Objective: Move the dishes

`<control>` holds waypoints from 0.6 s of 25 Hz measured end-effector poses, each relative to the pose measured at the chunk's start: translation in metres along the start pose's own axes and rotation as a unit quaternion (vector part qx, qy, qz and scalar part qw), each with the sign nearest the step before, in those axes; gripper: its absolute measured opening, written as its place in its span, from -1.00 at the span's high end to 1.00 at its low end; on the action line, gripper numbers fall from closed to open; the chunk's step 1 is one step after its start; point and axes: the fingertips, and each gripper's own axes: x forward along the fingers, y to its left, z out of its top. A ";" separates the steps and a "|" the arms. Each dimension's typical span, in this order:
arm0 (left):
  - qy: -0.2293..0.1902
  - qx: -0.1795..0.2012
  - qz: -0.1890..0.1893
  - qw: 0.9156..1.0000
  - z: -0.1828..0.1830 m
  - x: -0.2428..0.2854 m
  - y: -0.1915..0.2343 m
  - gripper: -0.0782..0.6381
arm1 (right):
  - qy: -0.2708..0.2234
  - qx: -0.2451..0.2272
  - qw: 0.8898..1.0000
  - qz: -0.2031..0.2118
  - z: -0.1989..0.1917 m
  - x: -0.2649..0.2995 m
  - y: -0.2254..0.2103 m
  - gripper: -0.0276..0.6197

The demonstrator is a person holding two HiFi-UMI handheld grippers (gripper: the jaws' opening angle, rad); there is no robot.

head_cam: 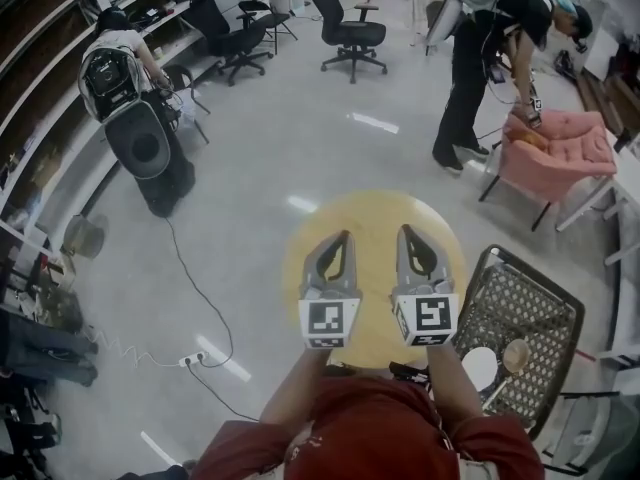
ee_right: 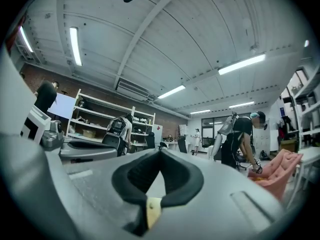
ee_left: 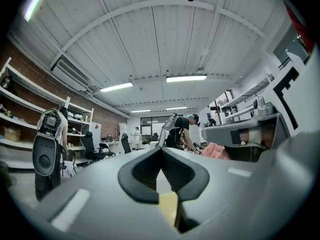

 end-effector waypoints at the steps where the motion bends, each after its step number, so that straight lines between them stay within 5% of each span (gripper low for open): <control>1: 0.000 -0.001 -0.001 1.000 0.000 0.000 -0.001 0.76 | 0.001 -0.001 1.000 0.000 0.000 -0.001 0.000 0.91; 15: -0.006 -0.005 -0.015 1.000 0.004 -0.001 -0.020 0.76 | 0.004 -0.008 1.000 -0.017 0.000 -0.018 -0.014 0.91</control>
